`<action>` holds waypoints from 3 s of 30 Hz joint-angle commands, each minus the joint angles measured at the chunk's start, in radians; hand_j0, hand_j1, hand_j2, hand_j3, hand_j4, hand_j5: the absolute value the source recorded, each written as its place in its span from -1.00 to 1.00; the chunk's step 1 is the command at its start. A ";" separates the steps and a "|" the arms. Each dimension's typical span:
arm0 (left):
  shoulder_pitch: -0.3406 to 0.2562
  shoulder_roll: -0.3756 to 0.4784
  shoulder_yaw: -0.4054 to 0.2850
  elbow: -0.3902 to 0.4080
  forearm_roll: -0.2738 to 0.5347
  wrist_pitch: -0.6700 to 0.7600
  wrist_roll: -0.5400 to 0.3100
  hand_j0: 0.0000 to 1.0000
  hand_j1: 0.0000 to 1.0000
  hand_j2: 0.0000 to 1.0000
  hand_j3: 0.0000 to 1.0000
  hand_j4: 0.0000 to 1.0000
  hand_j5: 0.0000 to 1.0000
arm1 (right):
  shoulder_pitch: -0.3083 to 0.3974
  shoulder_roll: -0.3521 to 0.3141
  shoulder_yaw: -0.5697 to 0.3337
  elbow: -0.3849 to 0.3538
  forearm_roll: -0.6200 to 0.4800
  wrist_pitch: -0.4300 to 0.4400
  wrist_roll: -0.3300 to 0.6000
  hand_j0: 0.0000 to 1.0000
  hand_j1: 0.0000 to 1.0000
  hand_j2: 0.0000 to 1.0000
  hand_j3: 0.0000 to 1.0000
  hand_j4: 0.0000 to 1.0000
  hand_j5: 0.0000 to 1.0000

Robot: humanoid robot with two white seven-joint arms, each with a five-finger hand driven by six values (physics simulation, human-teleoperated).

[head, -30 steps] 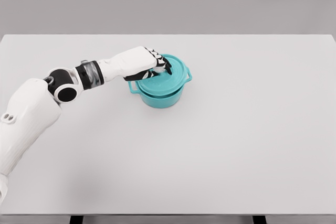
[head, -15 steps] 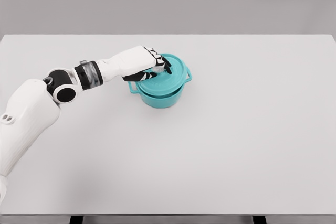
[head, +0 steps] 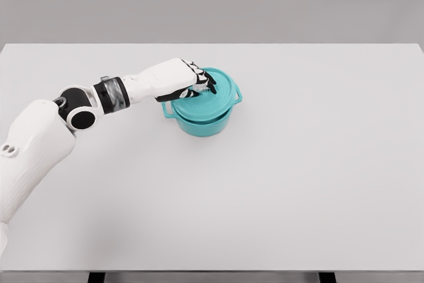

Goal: Cover the pot with left arm

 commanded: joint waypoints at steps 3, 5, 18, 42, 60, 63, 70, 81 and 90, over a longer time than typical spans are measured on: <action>0.000 0.004 -0.004 -0.008 -0.026 -0.006 -0.024 0.17 0.17 0.17 0.17 0.17 0.17 | 0.000 0.000 0.000 0.000 -0.001 0.000 0.000 1.00 1.00 1.00 1.00 1.00 1.00; 0.002 0.005 -0.006 -0.014 -0.025 -0.006 -0.024 0.17 0.17 0.17 0.17 0.17 0.17 | 0.000 0.000 0.000 -0.001 0.000 0.000 0.000 1.00 1.00 1.00 1.00 1.00 1.00; 0.002 0.024 -0.007 -0.029 -0.025 -0.006 -0.023 0.17 0.17 0.17 0.17 0.17 0.17 | 0.000 0.000 0.000 0.000 0.000 0.000 0.000 1.00 1.00 1.00 1.00 1.00 1.00; -0.002 0.021 -0.007 -0.015 -0.029 -0.006 -0.024 0.29 0.29 0.29 0.29 0.29 0.29 | 0.000 0.000 0.000 0.000 0.000 0.000 0.000 1.00 1.00 1.00 1.00 1.00 1.00; -0.008 0.013 -0.007 0.000 -0.031 -0.006 -0.024 0.37 0.37 0.37 0.37 0.37 0.37 | 0.000 0.000 0.000 0.000 0.000 0.000 0.000 1.00 1.00 1.00 1.00 1.00 1.00; -0.009 0.011 -0.007 0.002 -0.031 -0.006 -0.024 0.37 0.37 0.37 0.37 0.37 0.37 | 0.000 0.000 0.000 0.000 0.000 0.000 0.000 1.00 1.00 1.00 1.00 1.00 1.00; -0.011 0.007 -0.009 0.019 -0.031 -0.006 -0.024 0.37 0.37 0.37 0.37 0.37 0.37 | 0.000 0.000 0.000 0.000 0.000 0.000 0.000 1.00 1.00 1.00 1.00 1.00 1.00; -0.023 -0.016 -0.010 0.038 -0.034 -0.006 -0.024 0.43 0.43 0.43 0.43 0.43 0.43 | 0.000 0.000 0.000 0.000 -0.001 0.000 0.000 1.00 1.00 1.00 1.00 1.00 1.00; -0.025 -0.027 -0.009 0.045 -0.034 -0.006 -0.024 0.52 0.52 0.52 0.52 0.52 0.52 | 0.000 0.000 0.000 0.000 0.000 0.000 0.000 1.00 1.00 1.00 1.00 1.00 1.00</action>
